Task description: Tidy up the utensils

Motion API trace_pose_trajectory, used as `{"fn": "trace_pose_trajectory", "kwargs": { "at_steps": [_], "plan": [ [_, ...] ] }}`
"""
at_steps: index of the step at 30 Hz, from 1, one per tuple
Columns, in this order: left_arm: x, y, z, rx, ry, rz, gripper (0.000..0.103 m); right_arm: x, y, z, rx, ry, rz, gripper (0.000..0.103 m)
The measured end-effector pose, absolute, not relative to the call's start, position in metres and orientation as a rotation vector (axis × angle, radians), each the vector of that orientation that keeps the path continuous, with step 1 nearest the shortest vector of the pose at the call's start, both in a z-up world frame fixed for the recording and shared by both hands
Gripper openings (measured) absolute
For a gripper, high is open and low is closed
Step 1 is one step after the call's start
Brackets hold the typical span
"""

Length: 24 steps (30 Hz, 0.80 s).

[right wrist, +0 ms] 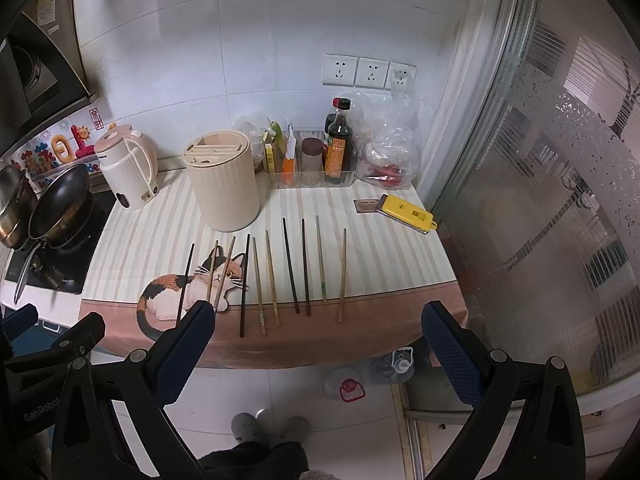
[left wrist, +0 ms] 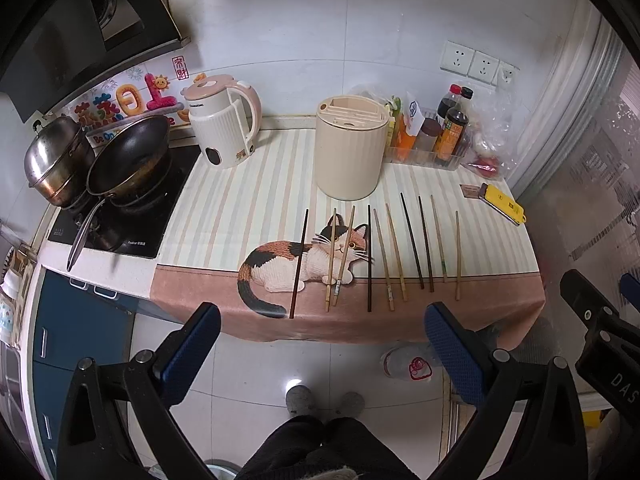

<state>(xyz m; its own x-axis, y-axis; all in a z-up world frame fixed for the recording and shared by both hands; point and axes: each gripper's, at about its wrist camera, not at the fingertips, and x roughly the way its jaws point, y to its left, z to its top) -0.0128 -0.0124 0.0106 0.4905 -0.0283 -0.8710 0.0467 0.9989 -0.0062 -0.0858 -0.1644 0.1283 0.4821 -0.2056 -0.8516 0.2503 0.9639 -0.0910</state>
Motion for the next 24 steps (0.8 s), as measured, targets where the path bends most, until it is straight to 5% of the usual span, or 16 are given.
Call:
{"fn": "trace_pose_trajectory", "kwargs": {
  "at_steps": [15, 22, 24],
  "plan": [
    [-0.004, -0.011, 0.01, 0.065, 0.947, 0.047, 0.103, -0.077, -0.171, 0.122, 0.052, 0.999, -0.264, 0.103],
    [0.047, 0.005, -0.026, 0.07, 0.88, 0.16, 0.103, -0.033, -0.185, 0.063, 0.111, 1.053, -0.23, 0.102],
    [0.068, 0.007, -0.048, 0.107, 0.9, 0.193, 0.103, -0.018, -0.188, 0.041, 0.13, 1.076, -0.216, 0.094]
  ]
}}
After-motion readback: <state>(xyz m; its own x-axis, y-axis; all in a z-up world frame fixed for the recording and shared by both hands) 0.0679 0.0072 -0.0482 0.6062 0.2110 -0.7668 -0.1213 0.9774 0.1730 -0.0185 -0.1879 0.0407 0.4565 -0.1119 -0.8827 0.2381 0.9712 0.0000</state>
